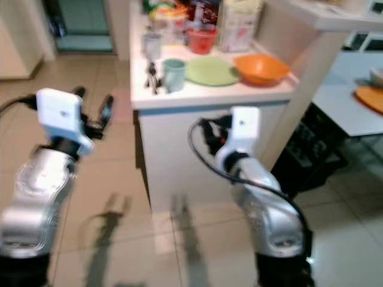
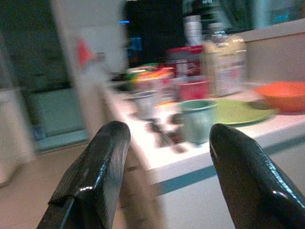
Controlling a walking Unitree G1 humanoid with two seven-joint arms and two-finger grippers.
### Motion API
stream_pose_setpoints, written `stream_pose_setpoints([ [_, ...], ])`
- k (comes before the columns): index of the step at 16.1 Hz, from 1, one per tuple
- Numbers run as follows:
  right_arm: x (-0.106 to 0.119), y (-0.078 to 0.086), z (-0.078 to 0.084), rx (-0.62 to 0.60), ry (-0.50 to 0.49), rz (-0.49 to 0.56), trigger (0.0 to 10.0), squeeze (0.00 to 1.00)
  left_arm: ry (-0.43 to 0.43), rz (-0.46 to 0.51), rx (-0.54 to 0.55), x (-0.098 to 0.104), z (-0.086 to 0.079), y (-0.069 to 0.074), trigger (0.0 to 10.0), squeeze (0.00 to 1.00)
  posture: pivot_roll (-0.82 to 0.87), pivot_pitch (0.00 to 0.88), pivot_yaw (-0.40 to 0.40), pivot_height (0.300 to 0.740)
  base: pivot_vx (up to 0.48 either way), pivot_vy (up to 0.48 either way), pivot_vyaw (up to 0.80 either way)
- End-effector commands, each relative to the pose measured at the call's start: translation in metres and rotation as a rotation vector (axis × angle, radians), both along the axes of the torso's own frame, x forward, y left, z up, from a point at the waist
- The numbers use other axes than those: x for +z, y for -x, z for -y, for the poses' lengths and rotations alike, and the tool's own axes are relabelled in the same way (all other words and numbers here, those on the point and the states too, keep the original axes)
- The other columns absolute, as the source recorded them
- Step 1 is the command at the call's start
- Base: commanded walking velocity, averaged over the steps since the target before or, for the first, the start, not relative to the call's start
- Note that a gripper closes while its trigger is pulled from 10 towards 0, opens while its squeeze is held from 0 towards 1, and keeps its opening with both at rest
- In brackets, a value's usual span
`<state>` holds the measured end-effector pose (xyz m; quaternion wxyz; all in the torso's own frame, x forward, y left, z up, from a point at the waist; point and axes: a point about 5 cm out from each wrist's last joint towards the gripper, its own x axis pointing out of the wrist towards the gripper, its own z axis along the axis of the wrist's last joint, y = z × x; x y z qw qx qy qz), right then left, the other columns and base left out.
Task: Setting the table
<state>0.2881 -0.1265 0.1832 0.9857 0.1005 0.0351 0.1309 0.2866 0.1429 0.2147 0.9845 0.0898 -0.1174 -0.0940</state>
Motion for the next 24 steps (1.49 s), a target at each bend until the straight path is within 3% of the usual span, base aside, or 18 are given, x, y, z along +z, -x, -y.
stream_pose_setpoints([
  [1, 0.004, -0.001, -0.002, 0.001, 0.000, 0.015, 10.0, 0.00, -0.010, -0.001, 0.021, 0.000, -0.006, -0.001, 10.0, 0.00, 0.02, 0.000, -0.030, 0.740, 0.431, 0.000, 0.00],
  [5, 0.005, -0.001, -0.003, 0.010, 0.003, 0.022, 10.0, 0.00, -0.006, -0.001, 0.028, 0.000, -0.006, -0.001, 10.0, 0.00, 0.02, 0.000, -0.035, 0.740, 0.435, 0.000, 0.00],
  [9, 0.010, -0.002, -0.009, 0.056, 0.086, 0.058, 10.0, 0.00, -0.008, 0.000, 0.044, 0.001, -0.010, -0.001, 10.0, 0.00, 0.02, 0.000, -0.038, 0.740, 0.440, 0.000, 0.60],
  [11, 0.015, -0.001, -0.007, 0.038, 0.003, 0.080, 10.0, 0.00, -0.009, -0.001, 0.047, 0.000, -0.011, -0.001, 10.0, 0.00, 0.02, 0.000, -0.036, 0.740, 0.439, 0.000, 0.40],
  [15, 0.017, -0.001, -0.003, 0.014, -0.009, 0.098, 10.0, 0.00, -0.011, -0.001, 0.043, 0.000, -0.010, -0.002, 10.0, 0.00, 0.02, 0.000, -0.040, 0.740, 0.441, 0.000, 0.00],
  [20, 0.040, -0.002, 0.000, 0.017, -0.090, 0.166, 10.0, 0.00, -0.014, 0.001, 0.038, 0.000, -0.011, -0.002, 10.0, 0.00, 0.02, 0.000, -0.038, 0.740, 0.442, 0.000, -0.48],
  [24, 0.052, -0.005, 0.010, -0.019, -0.075, 0.149, 10.0, 0.00, -0.033, -0.018, -0.006, 0.002, -0.011, 0.000, 10.0, 0.00, 0.02, 0.000, -0.033, 0.740, 0.217, 0.000, 0.00],
])
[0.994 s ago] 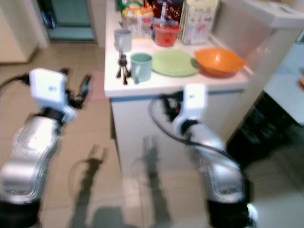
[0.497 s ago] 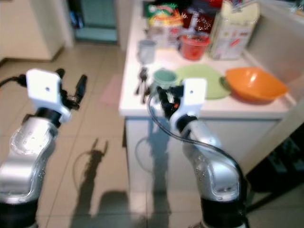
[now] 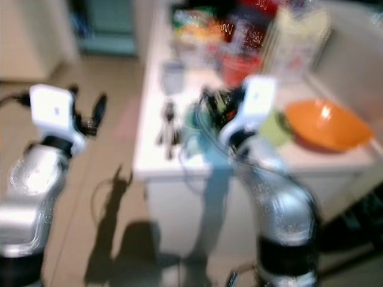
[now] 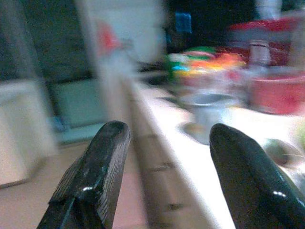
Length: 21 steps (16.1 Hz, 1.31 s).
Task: Setting the table
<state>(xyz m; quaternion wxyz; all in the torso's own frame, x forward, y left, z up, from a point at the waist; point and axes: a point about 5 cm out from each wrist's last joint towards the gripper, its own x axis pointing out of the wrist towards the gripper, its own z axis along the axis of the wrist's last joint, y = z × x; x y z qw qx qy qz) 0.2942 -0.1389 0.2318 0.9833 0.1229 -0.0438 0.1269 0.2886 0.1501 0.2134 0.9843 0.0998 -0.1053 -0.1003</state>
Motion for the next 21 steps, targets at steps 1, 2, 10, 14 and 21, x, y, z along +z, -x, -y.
stream_pose_setpoints([
  [1, 0.004, 0.000, 0.000, -0.001, 0.008, -0.020, 10.0, 0.00, -0.017, 0.003, -0.022, 0.003, -0.003, 0.003, 10.0, 0.00, 0.02, 0.000, -0.033, 0.740, 0.000, 0.000, 0.00],
  [2, 0.004, -0.001, 0.003, -0.005, 0.027, -0.048, 10.0, 0.91, -0.023, 0.001, -0.047, 0.003, -0.002, 0.004, 10.0, 0.00, 0.02, 0.000, -0.033, 0.740, 0.000, 0.000, 0.00],
  [10, 0.014, -0.010, 0.039, 0.068, 0.006, -0.340, 10.0, 1.00, -0.023, -0.075, -0.355, 0.002, 0.011, 0.023, 10.0, 0.00, 0.01, 0.000, -0.036, 0.740, 0.000, 0.000, 0.00],
  [14, 0.008, -0.020, 0.040, 0.189, -0.119, -0.464, 10.0, 0.62, -0.050, -0.094, -0.375, -0.002, 0.013, 0.024, 10.0, 0.00, 0.02, 0.000, -0.040, 0.740, 0.000, 0.000, 0.00],
  [21, -0.019, -0.039, 0.035, 0.283, -0.209, -0.636, 10.0, 0.00, -0.069, -0.117, -0.415, -0.005, 0.017, 0.029, 10.0, 0.00, 0.03, 0.000, -0.056, 0.740, 0.000, 0.000, 0.00],
])
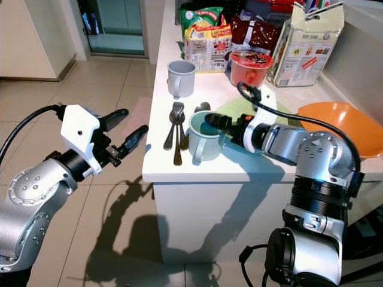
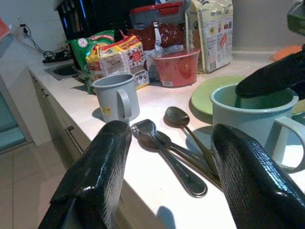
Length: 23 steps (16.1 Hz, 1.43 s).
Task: Setting the table
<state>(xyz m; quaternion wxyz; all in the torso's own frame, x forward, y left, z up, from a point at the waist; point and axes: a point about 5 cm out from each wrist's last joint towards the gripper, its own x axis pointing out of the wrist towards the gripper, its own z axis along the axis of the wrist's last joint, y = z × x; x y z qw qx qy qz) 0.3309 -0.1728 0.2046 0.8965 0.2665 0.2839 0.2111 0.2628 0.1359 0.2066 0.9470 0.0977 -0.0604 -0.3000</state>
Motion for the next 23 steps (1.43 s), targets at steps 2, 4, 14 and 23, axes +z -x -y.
stream_pose_setpoints([
  [2, 0.008, -0.004, 0.002, -0.009, -0.012, 0.022, 7.1, 0.00, -0.013, 0.007, -0.021, 0.003, 0.003, 0.003, 10.0, 0.00, 0.03, 0.000, -0.056, 0.740, 0.000, 0.000, 0.00],
  [4, 0.005, -0.006, 0.005, -0.005, -0.003, 0.002, 0.0, 0.00, -0.018, 0.008, -0.016, 0.002, 0.003, 0.003, 10.0, 0.00, 0.03, 0.000, -0.056, 0.740, 0.000, 0.000, 0.00],
  [14, -0.001, -0.008, 0.012, -0.003, 0.014, -0.040, 0.0, 0.00, -0.032, 0.004, -0.044, 0.000, 0.006, 0.005, 10.0, 0.00, 0.03, 0.000, -0.055, 0.740, 0.000, 0.000, 0.00],
  [23, 0.035, -0.021, 0.021, -0.054, -0.109, 0.086, 0.0, 0.00, -0.034, 0.002, -0.060, -0.001, 0.008, 0.006, 10.0, 0.00, 0.03, 0.000, -0.055, 0.740, 0.000, 0.000, 0.00],
])
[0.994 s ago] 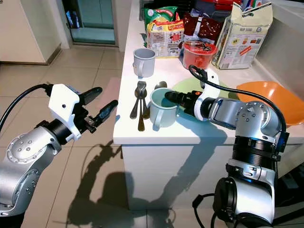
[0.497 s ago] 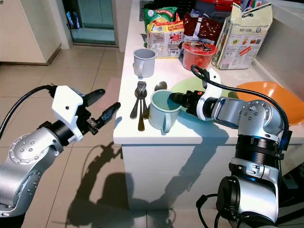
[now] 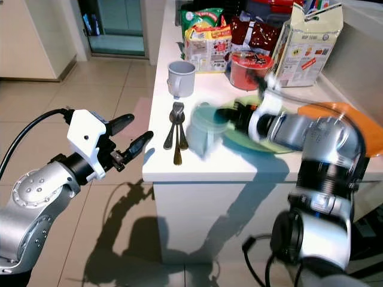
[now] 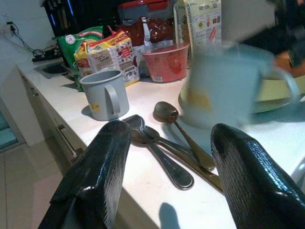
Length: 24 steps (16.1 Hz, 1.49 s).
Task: Setting the table
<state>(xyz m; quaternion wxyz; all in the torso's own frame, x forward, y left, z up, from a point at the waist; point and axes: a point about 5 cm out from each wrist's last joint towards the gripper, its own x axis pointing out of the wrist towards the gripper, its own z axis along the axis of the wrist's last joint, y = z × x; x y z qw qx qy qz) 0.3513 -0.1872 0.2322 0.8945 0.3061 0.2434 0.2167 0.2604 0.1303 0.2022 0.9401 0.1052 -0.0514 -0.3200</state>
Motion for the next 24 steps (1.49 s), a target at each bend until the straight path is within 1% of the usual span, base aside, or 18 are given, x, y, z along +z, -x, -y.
stream_pose_setpoints([
  [1, 0.011, -0.006, 0.020, -0.089, 0.000, 0.047, 0.0, 0.00, -0.015, 0.015, -0.022, 0.002, 0.002, 0.004, 10.0, 0.00, 0.03, 0.000, -0.055, 0.740, 0.000, 0.000, 0.00],
  [2, 0.013, -0.007, 0.027, -0.114, 0.012, 0.053, 0.0, 0.00, -0.014, 0.015, -0.023, 0.002, 0.003, 0.004, 10.0, 0.00, 0.03, 0.000, -0.056, 0.740, 0.000, 0.000, 0.00],
  [3, 0.014, -0.007, 0.030, -0.122, 0.010, 0.056, 0.0, 0.00, -0.013, 0.016, -0.024, 0.002, 0.003, 0.004, 10.0, 0.00, 0.03, 0.000, -0.056, 0.740, 0.000, 0.000, 0.00],
  [4, 0.016, -0.008, 0.039, -0.154, 0.023, 0.060, 0.0, 0.00, -0.012, 0.017, -0.023, 0.003, 0.003, 0.004, 10.0, 0.00, 0.03, 0.000, -0.059, 0.740, 0.000, 0.000, 0.00],
  [5, 0.015, -0.008, 0.048, -0.184, 0.062, 0.052, 0.0, 0.00, -0.012, 0.018, -0.023, 0.003, 0.003, 0.004, 10.0, 0.00, 0.03, 0.000, -0.059, 0.740, 0.000, 0.000, 0.00],
  [6, 0.010, -0.008, 0.057, -0.220, 0.149, 0.040, 0.0, 0.00, -0.011, 0.017, -0.023, 0.003, 0.003, 0.004, 10.0, 0.00, 0.02, 0.000, -0.058, 0.740, 0.000, 0.000, 0.00],
  [7, 0.004, -0.007, 0.068, -0.261, 0.213, 0.022, 0.0, 0.00, -0.010, 0.014, -0.026, 0.002, 0.004, 0.004, 10.0, 0.00, 0.02, 0.000, -0.058, 0.740, 0.000, 0.000, 0.00],
  [8, 0.004, -0.007, 0.068, -0.261, 0.213, 0.022, 0.0, 0.00, -0.010, 0.014, -0.026, 0.002, 0.004, 0.004, 10.0, 0.00, 0.02, 0.000, -0.058, 0.740, 0.000, 0.000, 0.00],
  [10, -0.004, -0.008, 0.082, -0.329, 0.232, 0.001, 0.0, 0.00, -0.007, 0.012, -0.036, 0.001, 0.007, 0.004, 10.0, 0.00, 0.02, 0.000, -0.052, 0.740, 0.000, 0.000, 0.00],
  [11, -0.007, -0.009, 0.083, -0.339, 0.239, -0.004, 8.1, 0.00, -0.007, 0.013, -0.037, 0.001, 0.007, 0.004, 10.0, 0.00, 0.02, 0.000, -0.052, 0.740, 0.000, 0.000, 0.00],
  [12, -0.009, -0.010, 0.083, -0.340, 0.248, -0.008, 10.0, 0.00, -0.008, 0.013, -0.037, 0.001, 0.007, 0.004, 10.0, 0.00, 0.02, 0.000, -0.052, 0.740, 0.000, 0.000, 0.00],
  [14, -0.014, -0.011, 0.083, -0.351, 0.263, -0.018, 10.0, 0.00, -0.010, 0.014, -0.036, 0.002, 0.006, 0.004, 10.0, 0.00, 0.03, 0.000, -0.053, 0.740, 0.000, 0.000, 0.00],
  [15, -0.016, -0.012, 0.086, -0.381, 0.272, -0.019, 10.0, 0.00, -0.010, 0.014, -0.034, 0.002, 0.006, 0.004, 10.0, 0.00, 0.03, 0.000, -0.052, 0.740, 0.000, 0.000, 0.00],
  [16, -0.016, -0.013, 0.088, -0.394, 0.272, -0.015, 10.0, 0.54, -0.010, 0.014, -0.033, 0.002, 0.005, 0.004, 10.0, 0.00, 0.03, 0.000, -0.052, 0.740, 0.000, 0.000, 0.00],
  [17, -0.016, -0.014, 0.090, -0.415, 0.273, -0.009, 10.0, 1.00, -0.011, 0.014, -0.032, 0.002, 0.005, 0.004, 10.0, 0.00, 0.03, 0.000, -0.051, 0.740, 0.000, 0.000, 0.00],
  [20, -0.016, -0.017, 0.093, -0.450, 0.261, -0.007, 10.0, 1.00, -0.011, 0.012, -0.033, 0.002, 0.005, 0.004, 10.0, 0.00, 0.03, 0.000, -0.050, 0.740, 0.000, 0.000, 0.00],
  [22, -0.015, -0.018, 0.095, -0.474, 0.228, 0.002, 10.0, 1.00, -0.011, 0.009, -0.033, 0.002, 0.005, 0.004, 10.0, 0.00, 0.03, 0.000, -0.049, 0.740, 0.000, 0.000, 0.00],
  [24, -0.012, -0.021, 0.094, -0.470, 0.200, 0.028, 10.0, 1.00, -0.013, 0.007, -0.031, 0.002, 0.004, 0.003, 10.0, 0.00, 0.03, 0.000, -0.049, 0.740, 0.000, 0.000, 0.00],
])
